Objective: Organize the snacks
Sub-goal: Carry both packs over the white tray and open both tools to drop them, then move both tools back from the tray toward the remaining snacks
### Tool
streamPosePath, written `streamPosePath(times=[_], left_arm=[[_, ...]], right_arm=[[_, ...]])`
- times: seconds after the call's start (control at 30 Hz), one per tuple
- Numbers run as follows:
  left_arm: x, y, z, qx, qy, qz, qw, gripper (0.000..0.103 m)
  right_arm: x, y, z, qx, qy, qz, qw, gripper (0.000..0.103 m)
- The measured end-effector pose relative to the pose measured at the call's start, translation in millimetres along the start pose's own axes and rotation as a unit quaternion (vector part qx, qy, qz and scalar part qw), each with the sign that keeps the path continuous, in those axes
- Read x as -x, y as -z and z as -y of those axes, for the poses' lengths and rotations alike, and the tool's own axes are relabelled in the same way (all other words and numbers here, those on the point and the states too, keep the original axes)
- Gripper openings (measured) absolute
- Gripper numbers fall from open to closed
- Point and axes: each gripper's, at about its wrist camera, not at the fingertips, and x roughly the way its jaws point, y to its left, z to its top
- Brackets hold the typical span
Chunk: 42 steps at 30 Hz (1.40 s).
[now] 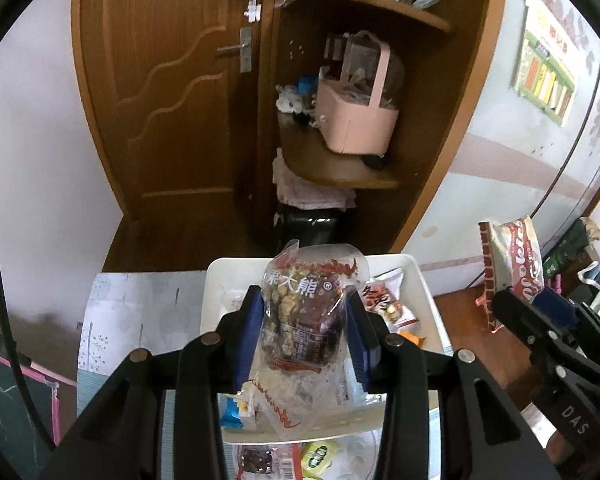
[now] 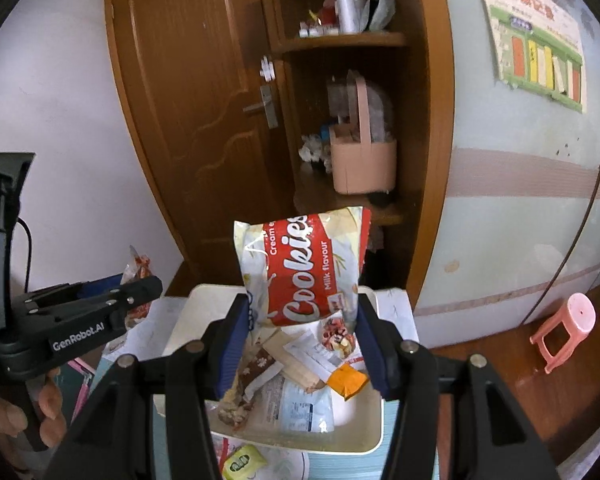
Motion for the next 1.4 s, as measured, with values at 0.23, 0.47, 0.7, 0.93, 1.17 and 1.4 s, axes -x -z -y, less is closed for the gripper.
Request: streamPosePath(times=[0.23,0.47,0.7,0.93,1.17,1.4], left_arm=[[-19,4,-7,-0.002,-0.027,-0.014,0.9995,0.094],[-27,12,-27,0.031,-0.024,-0.037,0.9985,0.095],[-20,21,-30,0.03,-0.03,-0.029,0.9987,0.095],[-11,32,-19,0.011,-0.022,-0.029,0.9993,0.095],[12,42,-3,-0.021,-0.018,-0.008,0.9996,0.095],[41,52,13,-0.053,-0.028,0.023,0.9979,0.095]], right_arm=[[-39,15,-4,0.006,0.012,-0.064,0.998,0.076],[-46,24,2,-0.006,0.018,-0.074,0.997,0.085],[-44,21,8,-0.019,0.022,-0.071,0.997,0.085],[-37,21,11,-0.03,0.025,-0.066,0.997,0.085],[-23,24,11,-0.031,0.022,-0.056,0.998,0.085],[-1,30,6,-0.022,0.018,-0.042,0.999,0.085]])
